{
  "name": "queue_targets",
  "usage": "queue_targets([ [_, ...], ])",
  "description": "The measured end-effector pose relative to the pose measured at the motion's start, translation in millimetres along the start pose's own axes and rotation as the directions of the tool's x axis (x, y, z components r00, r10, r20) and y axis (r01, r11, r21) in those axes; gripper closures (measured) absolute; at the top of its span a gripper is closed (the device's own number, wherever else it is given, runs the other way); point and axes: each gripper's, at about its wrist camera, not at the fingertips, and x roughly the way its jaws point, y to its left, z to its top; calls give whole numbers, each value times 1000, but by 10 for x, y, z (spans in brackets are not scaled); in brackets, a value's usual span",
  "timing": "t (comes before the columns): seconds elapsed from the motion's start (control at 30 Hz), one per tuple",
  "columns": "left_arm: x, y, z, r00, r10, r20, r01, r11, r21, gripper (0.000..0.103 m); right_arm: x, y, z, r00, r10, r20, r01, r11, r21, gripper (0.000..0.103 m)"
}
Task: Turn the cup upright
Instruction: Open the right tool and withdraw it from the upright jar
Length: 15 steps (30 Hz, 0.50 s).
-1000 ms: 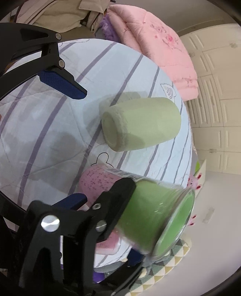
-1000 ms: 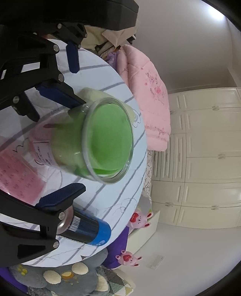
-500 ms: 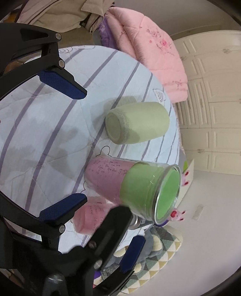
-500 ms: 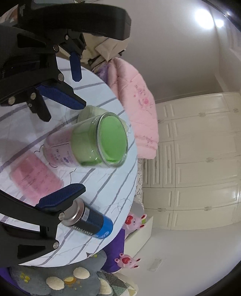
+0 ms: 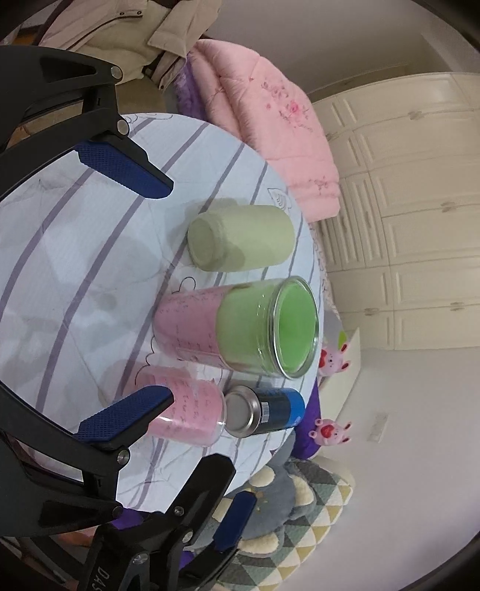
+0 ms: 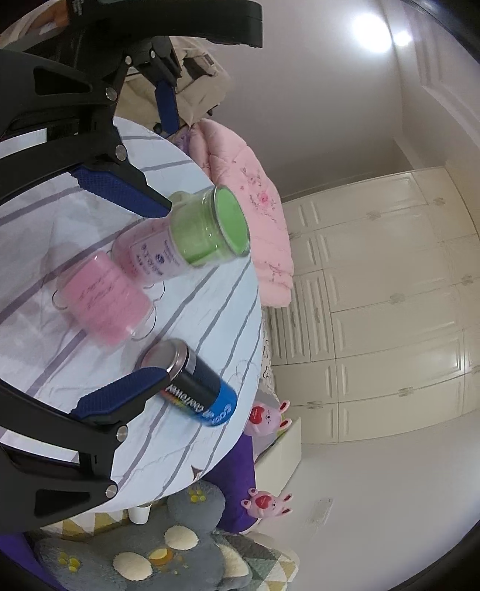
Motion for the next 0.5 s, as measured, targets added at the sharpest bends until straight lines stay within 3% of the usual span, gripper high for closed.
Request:
queue_targets([
  [0.23,3,-134,-25,1000,17,-6,-17,1000,-9,1,-83,-197,-36,999,32,29,-33,998,53,18],
  [0.5,5,-194,-21,999,41,4,-41,999,-23,1,-101,-264,-78,998,14,59,-18,997,78,18],
])
